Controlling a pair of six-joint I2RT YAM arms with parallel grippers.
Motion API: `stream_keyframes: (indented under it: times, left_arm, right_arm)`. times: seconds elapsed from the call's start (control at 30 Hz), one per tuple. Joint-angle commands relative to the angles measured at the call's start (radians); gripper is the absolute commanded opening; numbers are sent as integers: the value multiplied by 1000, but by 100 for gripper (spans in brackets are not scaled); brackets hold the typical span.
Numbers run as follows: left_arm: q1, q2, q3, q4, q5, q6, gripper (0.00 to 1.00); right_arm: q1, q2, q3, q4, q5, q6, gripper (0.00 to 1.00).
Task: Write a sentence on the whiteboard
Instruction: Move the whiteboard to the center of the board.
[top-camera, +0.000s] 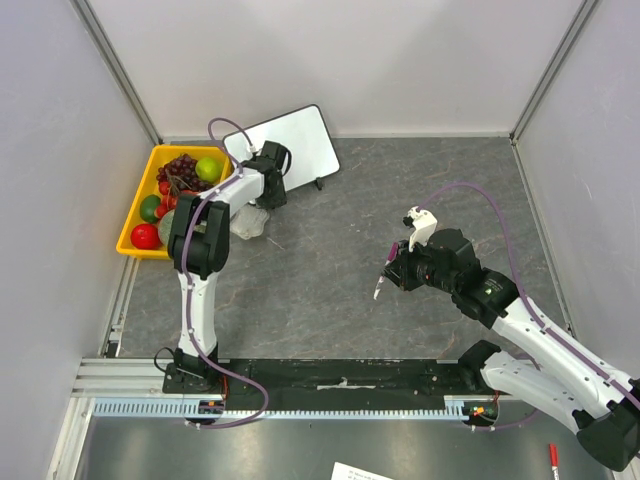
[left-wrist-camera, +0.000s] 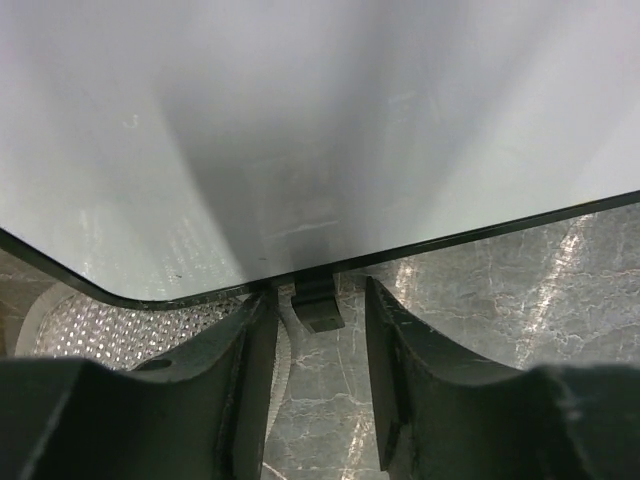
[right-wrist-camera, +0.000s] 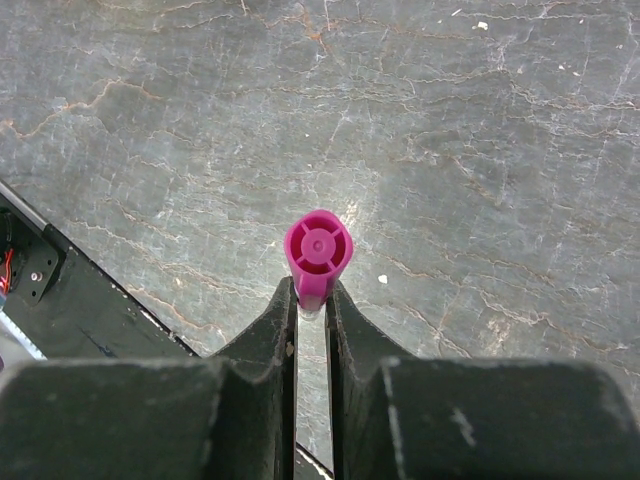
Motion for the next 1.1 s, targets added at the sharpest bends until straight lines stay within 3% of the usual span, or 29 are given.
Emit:
stream_keyframes:
  times: [0.0,0.3,0.67,1.07]
  left_arm:
    - [7,24,27,37,-9,24,42]
    - [7,-5,-5,43,0,45,2]
    - [-30,-101,-156,63,136,25,2]
    - [-200,-246,-398,87,121,-61,2]
  right_arm:
    - [-5,-9,2,1,23,-18,0]
    - [-4,0,5,1,25,-18,0]
    - [-4,0,12,-2,19,-14,0]
    - [-5,-3,45,-18,25,-17,0]
